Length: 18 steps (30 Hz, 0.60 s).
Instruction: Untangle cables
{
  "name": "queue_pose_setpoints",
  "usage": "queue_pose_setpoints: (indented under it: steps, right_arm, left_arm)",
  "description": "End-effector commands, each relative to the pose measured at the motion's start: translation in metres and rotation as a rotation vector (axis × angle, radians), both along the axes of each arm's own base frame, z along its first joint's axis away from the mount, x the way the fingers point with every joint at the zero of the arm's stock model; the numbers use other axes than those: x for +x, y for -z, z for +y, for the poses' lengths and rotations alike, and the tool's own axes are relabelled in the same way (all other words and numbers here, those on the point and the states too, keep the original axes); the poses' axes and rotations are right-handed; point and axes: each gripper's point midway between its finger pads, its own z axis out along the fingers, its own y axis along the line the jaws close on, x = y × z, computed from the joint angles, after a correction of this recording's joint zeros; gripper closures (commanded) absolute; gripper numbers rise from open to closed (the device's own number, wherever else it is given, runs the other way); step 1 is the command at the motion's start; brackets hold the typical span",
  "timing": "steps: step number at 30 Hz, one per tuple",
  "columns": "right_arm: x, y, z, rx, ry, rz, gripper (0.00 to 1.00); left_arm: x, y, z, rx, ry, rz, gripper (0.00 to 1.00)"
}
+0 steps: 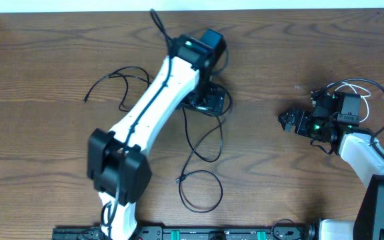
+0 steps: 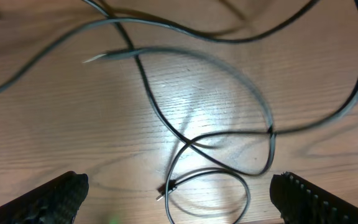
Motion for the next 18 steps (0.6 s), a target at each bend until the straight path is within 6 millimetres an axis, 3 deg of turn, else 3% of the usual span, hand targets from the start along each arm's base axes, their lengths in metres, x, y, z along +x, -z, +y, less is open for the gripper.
queue_pose_setpoints:
  steps: [1, 4, 8, 12, 18]
  right_arm:
    - [-0.001, 0.001, 0.003, -0.002, -0.020, -0.002, 0.01]
    - [-0.001, 0.001, 0.003, -0.002, -0.020, -0.002, 0.01]
    - [-0.001, 0.001, 0.003, -0.002, -0.020, -0.002, 0.01]
    - [-0.001, 0.001, 0.003, -0.002, -0.020, -0.002, 0.01]
    - [-0.001, 0.001, 0.003, -0.002, -0.020, -0.002, 0.01]
  left_arm:
    - [0.008, -0.047, 0.016, -0.064, -0.093, -0.110, 0.02]
    - [0.012, -0.066, 0.033, -0.087, -0.138, -0.162, 0.02]
    - [0.024, -0.087, 0.079, -0.036, -0.267, -0.250, 0.02]
    - [0.030, -0.092, 0.111, -0.016, -0.349, -0.269, 0.01]
    - [0.035, -0.092, 0.134, -0.006, -0.414, -0.269, 0.01]
